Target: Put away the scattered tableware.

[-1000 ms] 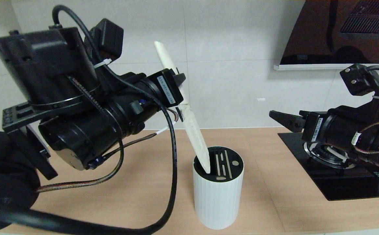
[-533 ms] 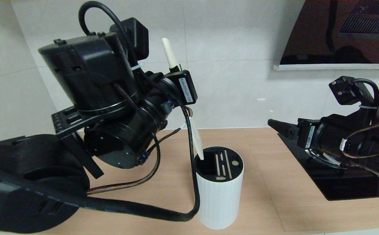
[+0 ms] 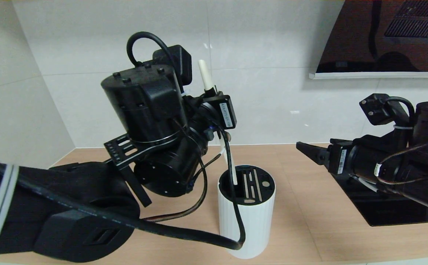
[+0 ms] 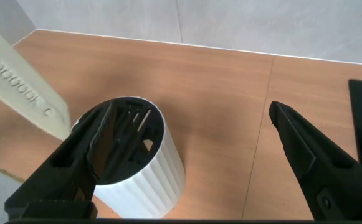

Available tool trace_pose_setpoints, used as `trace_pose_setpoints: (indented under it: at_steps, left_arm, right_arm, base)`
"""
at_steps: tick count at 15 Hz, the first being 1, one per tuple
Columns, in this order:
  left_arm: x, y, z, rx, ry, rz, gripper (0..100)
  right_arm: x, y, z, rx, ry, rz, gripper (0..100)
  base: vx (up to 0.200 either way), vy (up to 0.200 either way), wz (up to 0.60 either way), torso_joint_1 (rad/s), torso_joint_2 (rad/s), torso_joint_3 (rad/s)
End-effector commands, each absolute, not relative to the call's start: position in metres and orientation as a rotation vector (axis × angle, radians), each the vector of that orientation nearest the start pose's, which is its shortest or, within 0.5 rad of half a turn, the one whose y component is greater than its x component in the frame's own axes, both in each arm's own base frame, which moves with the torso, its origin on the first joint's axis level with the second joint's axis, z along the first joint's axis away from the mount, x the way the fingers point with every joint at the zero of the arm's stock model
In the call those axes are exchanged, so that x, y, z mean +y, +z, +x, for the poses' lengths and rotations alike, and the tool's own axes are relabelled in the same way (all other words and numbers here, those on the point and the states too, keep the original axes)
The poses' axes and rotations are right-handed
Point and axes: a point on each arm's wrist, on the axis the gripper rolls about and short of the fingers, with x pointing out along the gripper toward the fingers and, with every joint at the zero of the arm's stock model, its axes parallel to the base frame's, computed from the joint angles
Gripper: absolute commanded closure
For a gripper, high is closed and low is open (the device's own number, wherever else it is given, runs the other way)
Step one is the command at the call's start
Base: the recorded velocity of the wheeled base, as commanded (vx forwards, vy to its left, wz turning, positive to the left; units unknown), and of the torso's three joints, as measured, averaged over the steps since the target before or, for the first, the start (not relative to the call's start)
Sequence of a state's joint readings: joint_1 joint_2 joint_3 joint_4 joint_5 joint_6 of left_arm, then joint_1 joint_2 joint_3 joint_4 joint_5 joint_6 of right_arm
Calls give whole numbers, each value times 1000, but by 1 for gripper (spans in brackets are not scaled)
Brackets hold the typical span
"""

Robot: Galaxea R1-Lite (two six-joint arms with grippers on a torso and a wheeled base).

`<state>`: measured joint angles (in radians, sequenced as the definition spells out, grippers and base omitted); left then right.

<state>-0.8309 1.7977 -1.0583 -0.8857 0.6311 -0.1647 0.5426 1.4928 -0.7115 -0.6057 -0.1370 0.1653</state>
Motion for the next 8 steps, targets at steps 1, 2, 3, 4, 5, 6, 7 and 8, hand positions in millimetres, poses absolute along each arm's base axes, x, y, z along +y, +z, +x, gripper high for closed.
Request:
trace_pose_setpoints:
  at_steps: [1,2,3,4,5,6,7,8]
  left_arm:
    - [-254,230,248,-68,-207,-225,100]
    - [-255,228,249,-69,-205,-223,100]
    - [-256,228,249,-74,-205,-226,100]
    - [-258,224,251,-74,-205,-226,100]
    - [-259,223,252,-75,-206,-227,100]
    - [-260,220,253,-71,-205,-223,100]
    - [-262,216,255,-63,-195,-216,100]
    - [-264,214,255,-59,-197,-213,100]
  right_arm:
    - [130,210,221,206,390,102,0]
    - [130,210,221,206,390,102,0]
    - [130,210,221,206,390,102,0]
    - [130,210,221,208,391,100,0]
    - [130,209,221,209,391,101,0]
    - [130,209,221,209,391,101,0]
    - [131,208,222,213,391,97,0]
    - [131,208,222,213,391,97,0]
  base:
    - [0,0,0,0,0,0]
    - [0,0,0,0,0,0]
    - [0,0,0,0,0,0]
    - [0,0,0,0,0,0]
    - [0,0,0,0,0,0]
    - [0,0,0,0,0,0]
    - [0,0,0,0,0,0]
    - [0,0,0,0,0,0]
